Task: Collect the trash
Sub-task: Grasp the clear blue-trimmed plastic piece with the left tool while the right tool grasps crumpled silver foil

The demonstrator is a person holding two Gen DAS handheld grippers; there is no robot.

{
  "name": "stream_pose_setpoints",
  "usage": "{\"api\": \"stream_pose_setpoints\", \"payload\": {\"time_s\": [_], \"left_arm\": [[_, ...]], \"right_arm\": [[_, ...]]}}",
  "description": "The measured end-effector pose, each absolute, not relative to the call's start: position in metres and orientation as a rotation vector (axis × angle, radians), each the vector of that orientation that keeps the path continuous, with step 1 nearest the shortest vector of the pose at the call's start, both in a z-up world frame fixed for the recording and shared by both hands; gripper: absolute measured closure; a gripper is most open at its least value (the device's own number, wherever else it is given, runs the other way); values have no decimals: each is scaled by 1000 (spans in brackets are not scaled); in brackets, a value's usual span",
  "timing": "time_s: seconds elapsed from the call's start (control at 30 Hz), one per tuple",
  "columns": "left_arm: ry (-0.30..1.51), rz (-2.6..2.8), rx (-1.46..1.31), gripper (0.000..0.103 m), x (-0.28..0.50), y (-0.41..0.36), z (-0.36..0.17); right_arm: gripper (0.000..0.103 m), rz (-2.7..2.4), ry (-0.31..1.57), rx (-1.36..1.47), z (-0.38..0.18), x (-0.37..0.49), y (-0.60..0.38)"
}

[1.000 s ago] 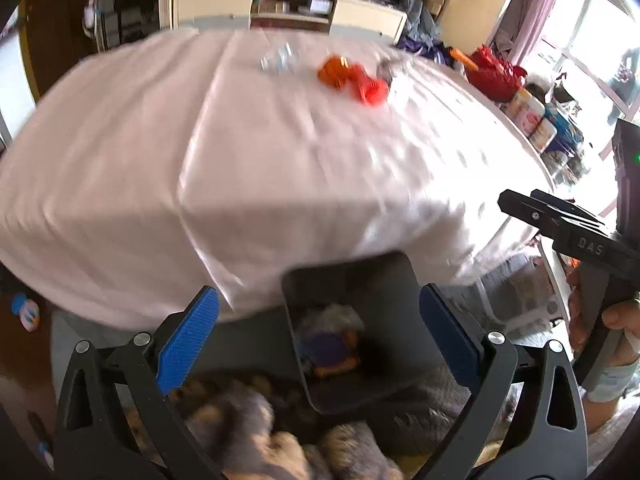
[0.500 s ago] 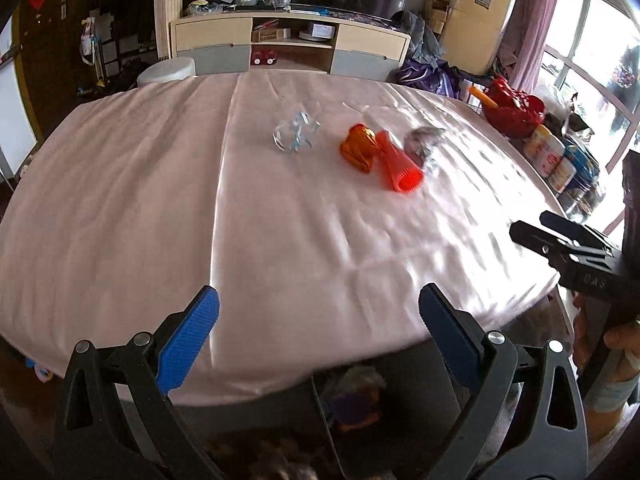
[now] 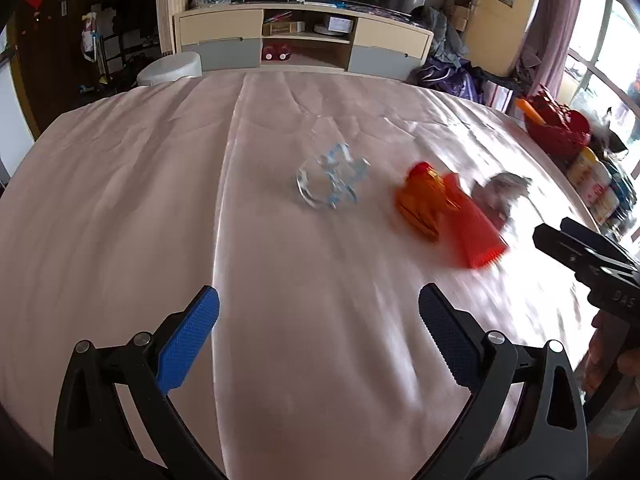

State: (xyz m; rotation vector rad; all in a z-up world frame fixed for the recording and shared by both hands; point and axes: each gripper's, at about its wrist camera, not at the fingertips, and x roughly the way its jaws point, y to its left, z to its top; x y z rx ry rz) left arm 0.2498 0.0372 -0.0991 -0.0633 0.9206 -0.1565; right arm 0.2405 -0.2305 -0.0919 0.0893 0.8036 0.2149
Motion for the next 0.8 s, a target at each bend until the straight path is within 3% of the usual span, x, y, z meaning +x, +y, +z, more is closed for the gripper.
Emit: {"api": "stream_pose_setpoints", "payload": {"time_s": [0.17,0.43,0.53,0.6,0.8], "left_arm": [[915,-154,-66,8,287,37,-104],[915,-182,-58,13,330,26,-112],[932,-220,-64,29,340,23,-117],[921,-223,-37,36,341,18,-118],[925,-258,-23,82,336,10,-118]], "right_arm": [[8,223,790,75,-91,261,-225],[50,275,826,82,-100,280,-214],[64,284,827,77,-101,278,-214],[67,288,822,83,-100,278,-215],[70,293,794,90,-88,270,-223]]}}
